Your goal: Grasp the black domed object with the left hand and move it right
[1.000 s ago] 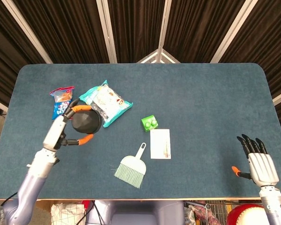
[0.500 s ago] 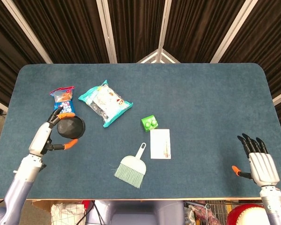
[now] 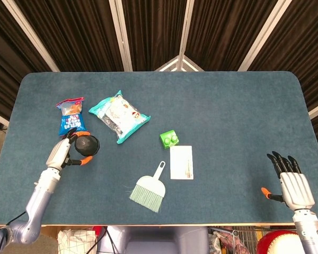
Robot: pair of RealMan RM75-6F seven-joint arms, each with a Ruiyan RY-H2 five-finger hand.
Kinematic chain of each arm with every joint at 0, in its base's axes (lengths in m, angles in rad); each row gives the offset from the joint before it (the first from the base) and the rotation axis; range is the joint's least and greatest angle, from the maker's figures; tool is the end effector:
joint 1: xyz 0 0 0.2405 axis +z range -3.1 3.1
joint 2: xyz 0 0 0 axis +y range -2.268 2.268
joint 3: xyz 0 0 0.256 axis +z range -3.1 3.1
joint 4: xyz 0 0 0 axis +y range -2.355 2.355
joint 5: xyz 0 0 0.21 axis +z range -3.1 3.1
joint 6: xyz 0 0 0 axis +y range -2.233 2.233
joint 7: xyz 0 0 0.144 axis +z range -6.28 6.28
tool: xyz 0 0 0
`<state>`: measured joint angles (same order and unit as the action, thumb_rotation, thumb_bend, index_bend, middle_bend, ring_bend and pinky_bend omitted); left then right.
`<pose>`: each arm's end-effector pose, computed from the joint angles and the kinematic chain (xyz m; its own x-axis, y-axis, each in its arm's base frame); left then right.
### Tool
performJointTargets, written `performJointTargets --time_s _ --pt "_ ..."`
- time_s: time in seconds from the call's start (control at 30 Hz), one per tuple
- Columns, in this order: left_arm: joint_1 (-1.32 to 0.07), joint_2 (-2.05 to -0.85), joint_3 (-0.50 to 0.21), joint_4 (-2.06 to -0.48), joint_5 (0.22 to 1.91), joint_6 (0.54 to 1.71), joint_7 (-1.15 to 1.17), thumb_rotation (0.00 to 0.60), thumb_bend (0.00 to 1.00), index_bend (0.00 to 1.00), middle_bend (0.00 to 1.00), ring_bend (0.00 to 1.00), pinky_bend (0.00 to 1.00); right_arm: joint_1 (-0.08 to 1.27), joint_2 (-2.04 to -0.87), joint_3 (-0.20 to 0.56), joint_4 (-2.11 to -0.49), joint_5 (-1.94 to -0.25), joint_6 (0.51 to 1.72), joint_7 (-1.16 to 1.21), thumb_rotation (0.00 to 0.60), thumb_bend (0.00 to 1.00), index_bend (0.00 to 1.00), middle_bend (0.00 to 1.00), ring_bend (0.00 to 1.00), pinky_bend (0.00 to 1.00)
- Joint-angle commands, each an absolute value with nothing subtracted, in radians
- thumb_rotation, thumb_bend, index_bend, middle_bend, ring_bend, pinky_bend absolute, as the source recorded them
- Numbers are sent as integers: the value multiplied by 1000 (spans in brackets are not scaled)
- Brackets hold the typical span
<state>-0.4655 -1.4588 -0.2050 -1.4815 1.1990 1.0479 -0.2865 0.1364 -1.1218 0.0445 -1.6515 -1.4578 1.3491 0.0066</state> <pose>-0.2381 0.3100 0.0312 -0.1574 0.2581 0.9532 0.9863 -0.0080 0.1650 -0.3061 -0.1936 0.1377 0.3464 -0.1285 0.9292 -0.9376 -0.0174 0.3472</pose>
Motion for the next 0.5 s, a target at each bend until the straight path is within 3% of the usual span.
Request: performJointTargets --time_s 0.03,0.5 --pt "-490 -1482 -207 -1456 1163 1027 -210 600 566 282 400 1 0 140 -1120 42 -1650 -1460 1340 19 600 221 98 75 123 36" --pt "-499 -1541 -190 -1404 1086 988 -125 600 566 270 378 0 0 138 -1116 42 -1646 -1460 1345 33 600 222 98 75 123 36"
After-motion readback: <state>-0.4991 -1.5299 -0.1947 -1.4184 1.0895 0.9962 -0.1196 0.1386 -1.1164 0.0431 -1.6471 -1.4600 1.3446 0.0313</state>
